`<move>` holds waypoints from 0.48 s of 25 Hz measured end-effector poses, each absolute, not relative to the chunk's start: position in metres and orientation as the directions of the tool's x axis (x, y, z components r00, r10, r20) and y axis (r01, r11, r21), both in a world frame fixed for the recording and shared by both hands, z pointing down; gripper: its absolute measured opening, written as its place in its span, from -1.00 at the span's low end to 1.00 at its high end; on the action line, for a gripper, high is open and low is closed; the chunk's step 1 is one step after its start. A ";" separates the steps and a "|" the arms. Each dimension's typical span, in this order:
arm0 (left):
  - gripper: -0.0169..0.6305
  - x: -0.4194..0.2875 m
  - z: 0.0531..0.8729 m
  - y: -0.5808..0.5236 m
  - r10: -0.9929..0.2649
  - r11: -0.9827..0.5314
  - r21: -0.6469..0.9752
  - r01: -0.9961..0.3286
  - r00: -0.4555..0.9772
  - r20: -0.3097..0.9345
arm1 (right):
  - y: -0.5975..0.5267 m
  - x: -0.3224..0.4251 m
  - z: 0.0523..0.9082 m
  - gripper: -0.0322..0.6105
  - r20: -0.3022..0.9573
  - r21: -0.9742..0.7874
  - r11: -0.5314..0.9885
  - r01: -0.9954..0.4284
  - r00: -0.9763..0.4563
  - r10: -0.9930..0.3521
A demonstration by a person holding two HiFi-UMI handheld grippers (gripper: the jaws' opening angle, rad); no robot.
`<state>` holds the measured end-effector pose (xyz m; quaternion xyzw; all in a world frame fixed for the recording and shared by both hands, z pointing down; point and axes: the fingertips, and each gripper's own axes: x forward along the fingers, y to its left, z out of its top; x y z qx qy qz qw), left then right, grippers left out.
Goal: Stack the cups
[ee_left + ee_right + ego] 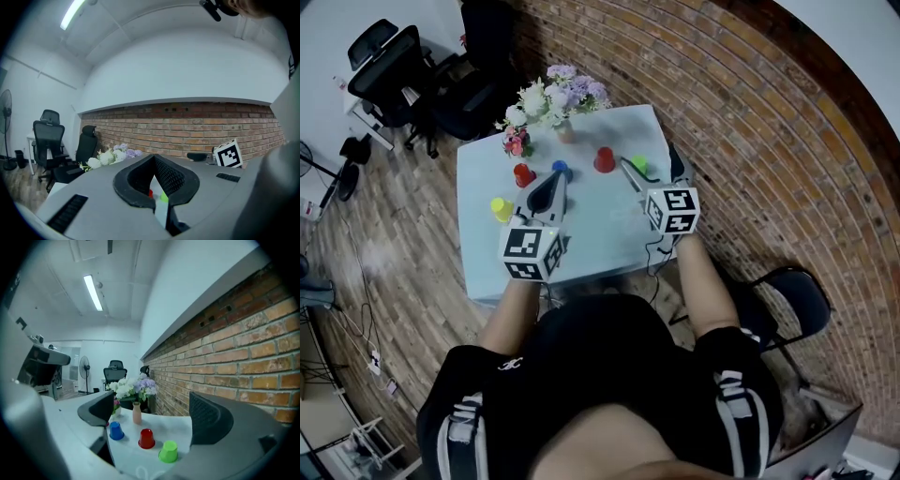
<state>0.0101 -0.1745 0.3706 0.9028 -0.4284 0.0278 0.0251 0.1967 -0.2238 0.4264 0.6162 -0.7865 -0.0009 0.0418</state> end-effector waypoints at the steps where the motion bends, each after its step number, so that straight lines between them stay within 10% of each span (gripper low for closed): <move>1: -0.94 0.009 0.372 -0.176 -0.778 -0.624 0.021 -0.781 0.624 0.078 | -0.232 0.202 0.441 0.59 0.101 0.045 0.249 -0.967 -0.244 -0.965; 12: -0.94 -0.006 0.405 -0.192 -0.842 -0.518 0.017 -0.855 0.513 0.167 | -0.286 0.236 0.609 0.59 0.460 -0.005 0.292 -0.956 -0.262 -0.849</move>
